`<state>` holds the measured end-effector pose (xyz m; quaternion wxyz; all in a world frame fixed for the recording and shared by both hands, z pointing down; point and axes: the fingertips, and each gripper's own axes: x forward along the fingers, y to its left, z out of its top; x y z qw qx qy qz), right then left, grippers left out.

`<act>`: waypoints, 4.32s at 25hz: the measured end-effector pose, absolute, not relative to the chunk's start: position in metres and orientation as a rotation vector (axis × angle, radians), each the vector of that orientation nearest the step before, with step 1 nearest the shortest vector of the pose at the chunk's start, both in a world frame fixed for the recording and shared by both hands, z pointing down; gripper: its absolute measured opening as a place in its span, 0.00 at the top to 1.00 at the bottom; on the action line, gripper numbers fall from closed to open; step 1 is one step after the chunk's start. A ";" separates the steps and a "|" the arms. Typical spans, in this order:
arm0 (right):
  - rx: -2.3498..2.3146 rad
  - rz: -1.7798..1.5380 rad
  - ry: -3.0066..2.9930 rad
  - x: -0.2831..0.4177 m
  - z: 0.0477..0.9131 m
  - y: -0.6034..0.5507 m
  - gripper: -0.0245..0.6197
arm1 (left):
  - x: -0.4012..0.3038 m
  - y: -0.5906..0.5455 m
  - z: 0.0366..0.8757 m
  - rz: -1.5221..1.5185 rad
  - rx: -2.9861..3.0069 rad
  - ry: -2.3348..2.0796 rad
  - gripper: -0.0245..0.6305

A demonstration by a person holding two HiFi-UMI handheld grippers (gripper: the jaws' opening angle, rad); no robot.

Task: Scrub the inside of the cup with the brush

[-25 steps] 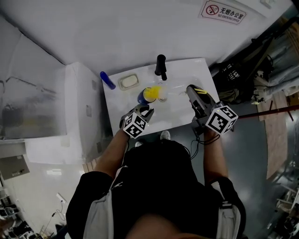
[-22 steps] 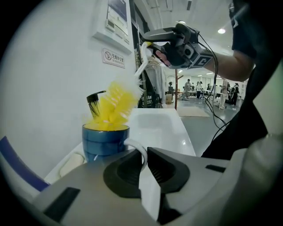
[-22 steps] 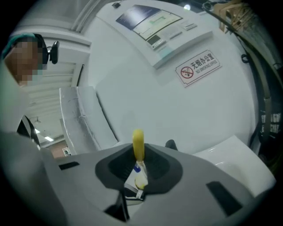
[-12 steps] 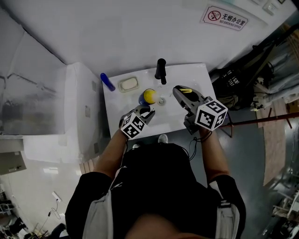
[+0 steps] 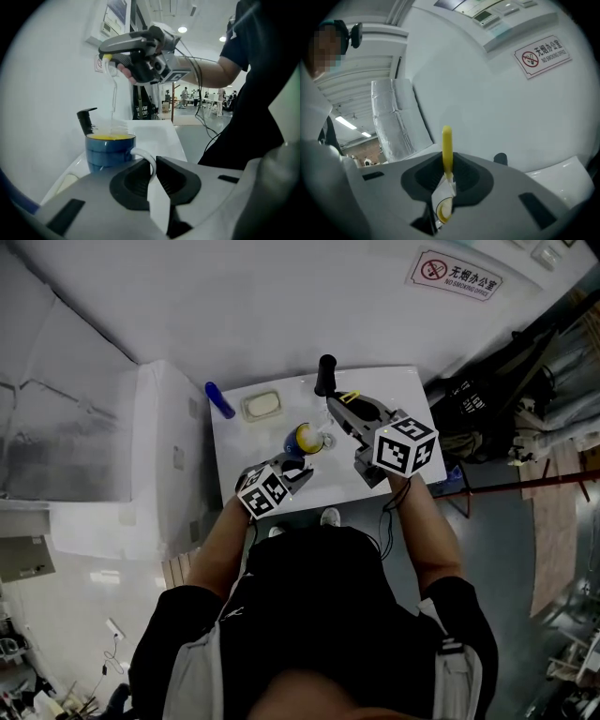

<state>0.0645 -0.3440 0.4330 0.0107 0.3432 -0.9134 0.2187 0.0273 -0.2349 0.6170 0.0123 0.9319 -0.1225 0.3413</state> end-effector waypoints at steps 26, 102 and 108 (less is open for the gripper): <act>1.116 1.410 -2.618 0.163 0.508 -0.358 0.88 | -0.004 -0.255 0.560 0.218 2.623 -0.388 0.89; 0.877 1.547 -2.876 0.106 0.460 -0.405 0.87 | 0.009 -0.219 0.509 0.049 2.619 -0.047 0.89; 0.987 1.748 -2.840 0.148 0.474 -0.394 0.87 | -0.013 -0.245 0.496 -0.160 2.531 -0.136 0.89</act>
